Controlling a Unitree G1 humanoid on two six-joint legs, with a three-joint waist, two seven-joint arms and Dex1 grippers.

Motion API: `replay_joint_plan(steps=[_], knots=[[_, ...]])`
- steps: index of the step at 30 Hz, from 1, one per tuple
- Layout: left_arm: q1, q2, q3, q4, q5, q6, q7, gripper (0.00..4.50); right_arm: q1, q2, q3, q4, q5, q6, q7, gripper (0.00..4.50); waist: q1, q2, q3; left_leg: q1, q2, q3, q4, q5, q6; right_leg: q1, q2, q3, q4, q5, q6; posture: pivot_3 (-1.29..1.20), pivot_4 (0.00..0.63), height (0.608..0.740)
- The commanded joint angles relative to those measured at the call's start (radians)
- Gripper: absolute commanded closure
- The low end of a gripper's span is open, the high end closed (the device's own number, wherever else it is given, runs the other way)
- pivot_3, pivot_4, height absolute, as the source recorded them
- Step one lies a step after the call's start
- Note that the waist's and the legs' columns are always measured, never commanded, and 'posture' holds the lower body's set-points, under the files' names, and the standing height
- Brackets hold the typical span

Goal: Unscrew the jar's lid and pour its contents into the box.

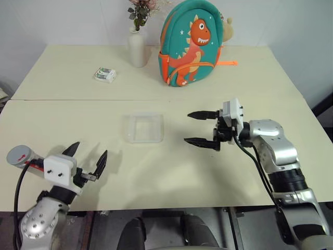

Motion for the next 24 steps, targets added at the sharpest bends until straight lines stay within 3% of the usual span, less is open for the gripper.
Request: replay_joint_plan(steps=[1,6,13,18,24], knots=[[0.088,-0.090,0.002,-0.103,0.078,-0.047,0.110,0.04,-0.055,0.040,0.018,0.056,-0.008,-0.045,0.049,0.00,0.000,0.000,0.000,0.000,0.000,0.000,0.000,0.000,0.000,0.000,0.000,0.000,0.000,-0.002,-0.005,0.00,0.150,0.740],[0.179,-0.250,-0.032,-0.154,0.172,-0.087,0.246,0.04,-0.105,0.088,0.030,0.129,-0.020,-0.078,0.092,0.00,-0.004,-0.001,-0.001,-0.001,-0.001,0.001,0.001,0.000,0.000,0.001,-0.001,0.001,-0.002,-0.004,-0.009,0.00,0.150,0.740],[0.237,-0.444,0.030,-0.185,0.189,-0.103,0.426,0.04,-0.120,0.115,0.032,0.157,-0.029,-0.087,0.116,0.00,-0.006,-0.002,-0.001,-0.001,-0.001,0.001,0.001,0.000,0.001,0.000,-0.001,0.001,-0.002,-0.004,-0.010,0.00,0.150,0.740],[0.202,-0.455,0.043,-0.172,0.184,-0.103,0.520,0.04,-0.121,0.118,0.026,0.143,-0.028,-0.078,0.114,0.00,-0.007,-0.002,-0.001,-0.001,-0.001,0.001,0.002,0.000,0.001,0.000,0.000,0.002,-0.003,-0.004,-0.010,0.00,0.150,0.740],[0.122,-0.398,0.086,-0.148,0.160,-0.062,0.582,0.04,-0.109,0.115,0.025,0.109,-0.014,-0.057,0.115,0.00,-0.007,-0.002,-0.001,-0.001,-0.001,0.001,0.002,-0.001,0.001,0.000,0.000,0.002,-0.002,-0.004,-0.010,0.00,0.150,0.740]])
